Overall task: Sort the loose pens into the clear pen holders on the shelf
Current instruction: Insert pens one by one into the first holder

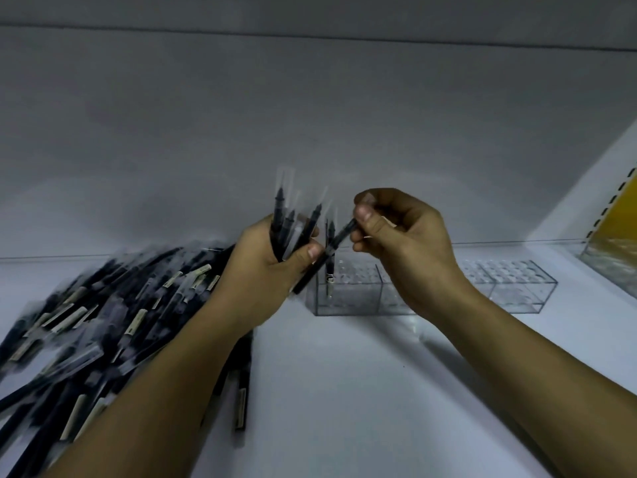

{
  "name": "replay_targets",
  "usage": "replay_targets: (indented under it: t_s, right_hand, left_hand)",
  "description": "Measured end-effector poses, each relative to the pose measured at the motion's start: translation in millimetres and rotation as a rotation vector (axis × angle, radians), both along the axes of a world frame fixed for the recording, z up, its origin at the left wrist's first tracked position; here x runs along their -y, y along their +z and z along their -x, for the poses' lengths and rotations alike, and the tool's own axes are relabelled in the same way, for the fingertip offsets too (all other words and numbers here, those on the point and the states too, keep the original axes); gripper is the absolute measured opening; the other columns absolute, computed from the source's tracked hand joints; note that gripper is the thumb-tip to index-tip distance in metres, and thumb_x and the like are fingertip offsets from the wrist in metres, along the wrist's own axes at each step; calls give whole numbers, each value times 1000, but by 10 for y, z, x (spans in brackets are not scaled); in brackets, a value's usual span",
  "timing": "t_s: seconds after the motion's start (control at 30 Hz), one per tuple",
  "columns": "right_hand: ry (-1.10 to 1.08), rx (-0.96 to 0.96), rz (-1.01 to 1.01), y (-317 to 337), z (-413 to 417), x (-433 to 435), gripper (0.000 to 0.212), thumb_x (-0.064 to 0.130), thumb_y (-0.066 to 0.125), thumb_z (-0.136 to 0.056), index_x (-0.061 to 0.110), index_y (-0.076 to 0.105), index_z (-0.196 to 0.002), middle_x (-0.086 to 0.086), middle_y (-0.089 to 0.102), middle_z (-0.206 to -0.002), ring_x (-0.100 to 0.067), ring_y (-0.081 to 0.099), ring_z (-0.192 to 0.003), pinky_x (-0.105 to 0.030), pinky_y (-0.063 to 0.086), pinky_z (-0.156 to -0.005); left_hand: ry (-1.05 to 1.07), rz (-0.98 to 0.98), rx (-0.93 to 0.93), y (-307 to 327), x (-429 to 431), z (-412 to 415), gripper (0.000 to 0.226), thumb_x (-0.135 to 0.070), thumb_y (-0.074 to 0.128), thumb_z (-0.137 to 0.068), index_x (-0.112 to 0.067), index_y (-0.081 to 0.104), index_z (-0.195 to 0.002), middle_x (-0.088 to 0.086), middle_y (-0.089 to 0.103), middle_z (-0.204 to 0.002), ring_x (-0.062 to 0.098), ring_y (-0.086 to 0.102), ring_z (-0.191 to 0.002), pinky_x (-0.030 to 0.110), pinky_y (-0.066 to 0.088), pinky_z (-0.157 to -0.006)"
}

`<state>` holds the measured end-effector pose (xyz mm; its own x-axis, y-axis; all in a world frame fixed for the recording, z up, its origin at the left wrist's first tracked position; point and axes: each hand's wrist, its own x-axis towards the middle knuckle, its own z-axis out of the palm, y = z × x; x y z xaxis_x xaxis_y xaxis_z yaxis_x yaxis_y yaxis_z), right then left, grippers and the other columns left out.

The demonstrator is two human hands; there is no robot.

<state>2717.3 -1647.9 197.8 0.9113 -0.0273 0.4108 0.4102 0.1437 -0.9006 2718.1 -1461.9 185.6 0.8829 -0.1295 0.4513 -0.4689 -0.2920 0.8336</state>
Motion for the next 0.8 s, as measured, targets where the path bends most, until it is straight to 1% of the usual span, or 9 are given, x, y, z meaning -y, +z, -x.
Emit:
replay_targets:
  t_s: [0.07, 0.17, 0.27, 0.33, 0.43, 0.5, 0.57, 0.63, 0.8]
  right_hand:
    - [15, 18, 2, 9, 5, 5, 5, 4, 66, -95, 8, 67, -97, -7, 69, -85, -20, 64, -71, -30, 56, -70]
    - [-78, 74, 12, 89, 10, 51, 1, 5, 60, -100, 5, 61, -100, -12, 77, -91, -22, 66, -69, -29, 54, -60]
    - [-182, 146, 8, 122, 4, 104, 3, 2, 60, -99, 1, 58, -101, -14, 75, -85, -23, 67, -67, -29, 54, -58]
    - [-212, 185, 10, 112, 3, 98, 6, -1, 62, -97, 0, 58, -101, -14, 72, -84, -26, 71, -74, -29, 54, -59]
    - [-209, 220, 43, 87, 9, 58, 8, 0, 67, -95, 3, 59, -99, -8, 69, -84, -28, 73, -80, -30, 54, -59]
    - [-228, 269, 140, 63, 16, 40, 10, 6, 71, -94, 8, 62, -99, -5, 70, -85, -29, 74, -80, -31, 55, -60]
    - [-254, 326, 250, 42, 23, 10, 13, 11, 73, -93, 16, 63, -99, -3, 71, -89, -26, 73, -79, -35, 57, -61]
    - [-286, 373, 359, 34, 21, -38, 14, 16, 74, -93, 22, 64, -100, 7, 70, -91, -20, 72, -80, -37, 59, -63]
    - [-370, 418, 508, -29, -5, -136, 20, 24, 78, -89, 15, 69, -105, 14, 68, -86, -3, 67, -76, -24, 58, -64]
  left_hand:
    - [21, 20, -2, -13, -4, -20, 3, -12, 69, -91, -14, 67, -90, -22, 65, -62, -5, 61, -61, 7, 44, -55]
    - [70, 123, -36, -30, -20, -43, 6, -14, 64, -95, -20, 65, -95, -18, 69, -67, -1, 65, -61, 11, 49, -53]
    - [76, 298, -113, -56, -40, -88, 6, -10, 60, -97, -11, 64, -102, -1, 71, -76, 13, 69, -69, 22, 55, -66]
    - [78, 393, -149, -78, -55, -111, 9, -9, 59, -98, -8, 64, -106, 4, 72, -79, 17, 70, -72, 27, 56, -69]
    - [66, 453, -197, -92, -58, -120, 13, -10, 58, -99, -10, 64, -110, 5, 74, -83, 18, 71, -76, 37, 57, -75]
    - [49, 469, -212, -85, -52, -112, 13, -10, 57, -99, -13, 65, -109, 5, 74, -84, 18, 70, -77, 41, 57, -78]
    - [32, 456, -201, -70, -48, -95, 13, -10, 56, -100, -14, 65, -109, 5, 74, -85, 19, 69, -77, 40, 57, -77]
    - [18, 439, -178, -71, -56, -75, 14, -10, 56, -100, -14, 65, -109, 6, 74, -86, 20, 68, -77, 38, 57, -76]
    - [31, 438, -152, -61, -77, -17, 13, -11, 58, -99, -15, 66, -108, 4, 74, -87, 20, 69, -77, 33, 57, -70]
